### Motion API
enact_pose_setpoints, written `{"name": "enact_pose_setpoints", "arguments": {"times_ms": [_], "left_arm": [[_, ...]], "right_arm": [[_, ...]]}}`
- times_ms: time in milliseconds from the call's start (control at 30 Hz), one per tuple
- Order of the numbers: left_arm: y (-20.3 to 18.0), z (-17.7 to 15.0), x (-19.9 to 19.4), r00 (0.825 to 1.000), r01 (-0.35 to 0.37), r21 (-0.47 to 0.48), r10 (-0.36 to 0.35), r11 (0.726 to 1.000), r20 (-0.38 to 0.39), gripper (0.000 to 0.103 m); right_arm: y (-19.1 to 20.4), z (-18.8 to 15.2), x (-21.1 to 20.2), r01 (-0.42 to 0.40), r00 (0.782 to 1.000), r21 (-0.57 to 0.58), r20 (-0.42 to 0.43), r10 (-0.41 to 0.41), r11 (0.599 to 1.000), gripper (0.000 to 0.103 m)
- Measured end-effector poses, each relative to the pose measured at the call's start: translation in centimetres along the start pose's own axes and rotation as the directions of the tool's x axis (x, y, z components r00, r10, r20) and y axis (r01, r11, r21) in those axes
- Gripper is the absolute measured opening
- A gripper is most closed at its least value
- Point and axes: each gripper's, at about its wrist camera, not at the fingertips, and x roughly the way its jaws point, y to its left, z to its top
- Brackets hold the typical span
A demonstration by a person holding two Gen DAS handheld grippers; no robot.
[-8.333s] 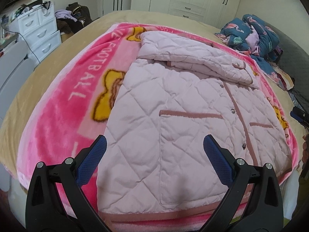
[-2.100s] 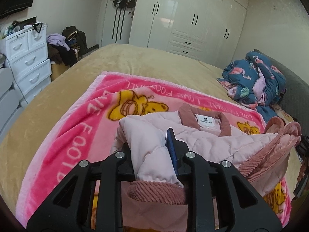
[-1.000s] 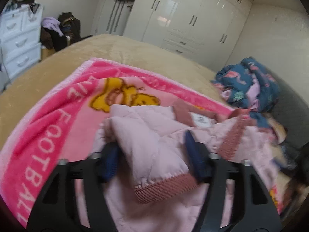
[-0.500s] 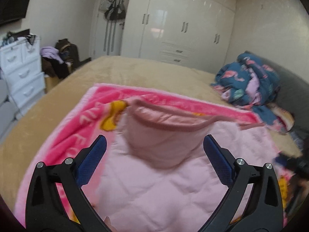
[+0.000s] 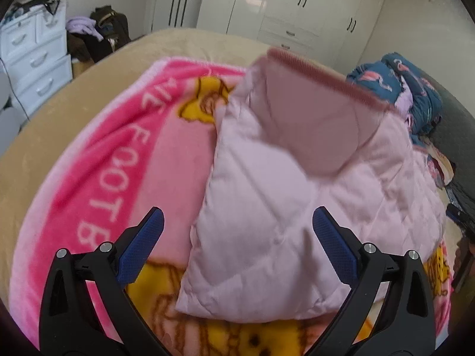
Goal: Fold large clothes
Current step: 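Close both tools on the folded edge of the jacket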
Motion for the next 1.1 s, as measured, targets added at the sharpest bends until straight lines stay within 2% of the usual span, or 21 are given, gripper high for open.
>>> {"name": "enact_pose_setpoints", "arguments": {"times_ms": [200, 267, 300, 333, 367, 400, 433, 467, 500, 600, 733, 800, 867, 967, 1100], "left_arm": [[-0.6, -1.5, 1.9, 0.999, 0.011, 0.060, -0.008, 0.998, -0.041, 0.094], [-0.5, -1.7, 2.2, 0.999, 0.034, 0.048, -0.033, 0.998, -0.034, 0.093], [-0.5, -1.7, 2.3, 0.999, 0.045, 0.047, -0.044, 0.998, -0.031, 0.083], [-0.6, -1.7, 2.3, 0.998, 0.064, 0.047, -0.063, 0.997, -0.029, 0.073], [-0.8, -1.7, 2.3, 0.997, 0.081, 0.053, -0.080, 0.995, -0.022, 0.056], [-1.1, -1.7, 2.3, 0.998, 0.066, 0.071, -0.066, 0.995, -0.012, 0.048], [-1.6, -1.7, 2.2, 0.998, 0.062, 0.093, -0.062, 0.994, -0.007, 0.040], [-2.3, -1.6, 2.0, 0.999, 0.051, 0.116, -0.052, 0.992, 0.006, 0.027], [-2.9, -1.3, 1.7, 0.999, 0.030, 0.136, -0.033, 0.990, 0.018, 0.022], [-4.1, 0.1, 0.5, 0.997, -0.003, 0.164, -0.010, 0.987, 0.077, 0.016], [-4.4, 3.1, -0.4, 0.989, -0.006, 0.133, -0.014, 0.991, 0.144, 0.015], [-4.3, 5.0, 0.3, 0.990, -0.004, 0.107, -0.011, 0.994, 0.139, 0.015], [-4.8, 6.4, 1.3, 0.992, -0.040, 0.120, 0.025, 0.992, 0.126, 0.015], [-5.2, 7.4, 3.1, 0.992, -0.096, 0.129, 0.083, 0.987, 0.097, 0.015], [-4.5, 7.4, 4.6, 0.991, -0.122, 0.105, 0.115, 0.987, 0.074, 0.015]], "right_arm": [[1.0, -1.0, 2.0, 0.059, 0.998, -0.118, -0.013, -0.061, 0.991, 0.098], [1.6, -1.8, 2.3, 0.088, 0.996, -0.167, 0.013, -0.087, 0.982, 0.091], [1.7, -2.1, 2.4, 0.088, 0.996, -0.176, 0.015, -0.087, 0.980, 0.071], [1.6, -2.3, 2.6, 0.084, 0.996, -0.171, 0.016, -0.083, 0.982, 0.062], [1.4, -2.5, 2.5, 0.079, 0.997, -0.155, 0.025, -0.076, 0.985, 0.048], [1.1, -2.5, 2.4, 0.069, 0.997, -0.142, 0.033, -0.065, 0.987, 0.035], [0.8, -2.4, 2.3, 0.059, 0.998, -0.129, 0.038, -0.054, 0.990, 0.031], [0.5, -2.4, 1.9, 0.042, 0.998, -0.105, 0.052, -0.037, 0.994, 0.028], [0.3, -2.2, 1.6, 0.030, 0.998, -0.087, 0.065, -0.025, 0.996, 0.024], [0.0, -0.7, 0.1, 0.000, 0.991, -0.023, 0.134, 0.003, 1.000, 0.020], [0.1, 2.3, -0.1, -0.012, 0.982, -0.006, 0.191, 0.013, 1.000, 0.019], [-0.1, 3.7, 0.6, -0.002, 0.980, 0.000, 0.198, 0.002, 1.000, 0.019], [-0.2, 4.8, 1.7, 0.014, 0.981, 0.008, 0.195, -0.015, 1.000, 0.019], [-0.3, 6.1, 4.0, 0.042, 0.984, 0.020, 0.175, -0.045, 0.999, 0.019], [-0.8, 6.5, 6.3, 0.052, 0.990, 0.040, 0.129, -0.057, 0.998, 0.019]]}}
